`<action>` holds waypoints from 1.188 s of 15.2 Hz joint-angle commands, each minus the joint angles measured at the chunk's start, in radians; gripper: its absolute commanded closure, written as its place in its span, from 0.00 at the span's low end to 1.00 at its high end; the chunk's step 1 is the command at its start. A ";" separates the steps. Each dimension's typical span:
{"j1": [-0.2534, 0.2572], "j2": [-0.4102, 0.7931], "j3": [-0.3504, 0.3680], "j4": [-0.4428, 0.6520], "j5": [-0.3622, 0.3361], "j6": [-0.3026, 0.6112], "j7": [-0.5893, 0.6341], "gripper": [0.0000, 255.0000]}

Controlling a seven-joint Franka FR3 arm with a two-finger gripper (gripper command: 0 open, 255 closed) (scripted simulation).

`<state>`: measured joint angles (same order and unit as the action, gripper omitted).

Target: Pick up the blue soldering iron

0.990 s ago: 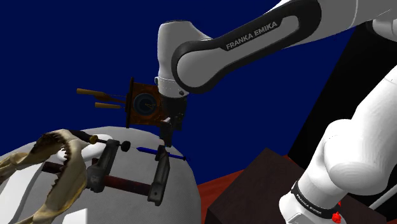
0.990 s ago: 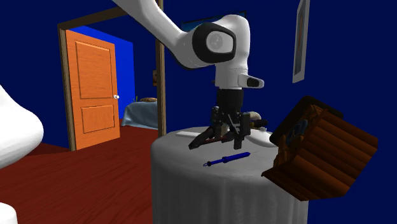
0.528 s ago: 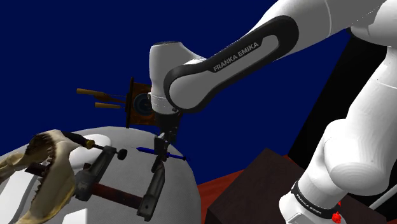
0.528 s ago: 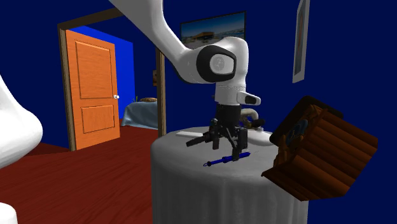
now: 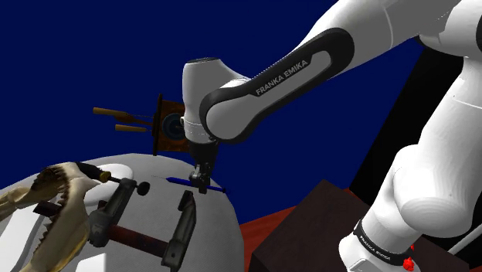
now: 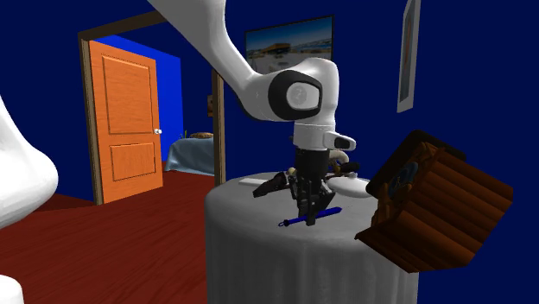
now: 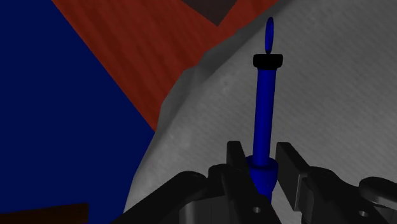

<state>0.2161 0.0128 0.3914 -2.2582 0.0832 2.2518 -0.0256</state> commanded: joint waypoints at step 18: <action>0.002 -0.084 -0.001 0.075 0.033 -0.161 -0.015 1.00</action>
<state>0.2174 -0.0633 0.3908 -2.1886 0.1134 2.1040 -0.0403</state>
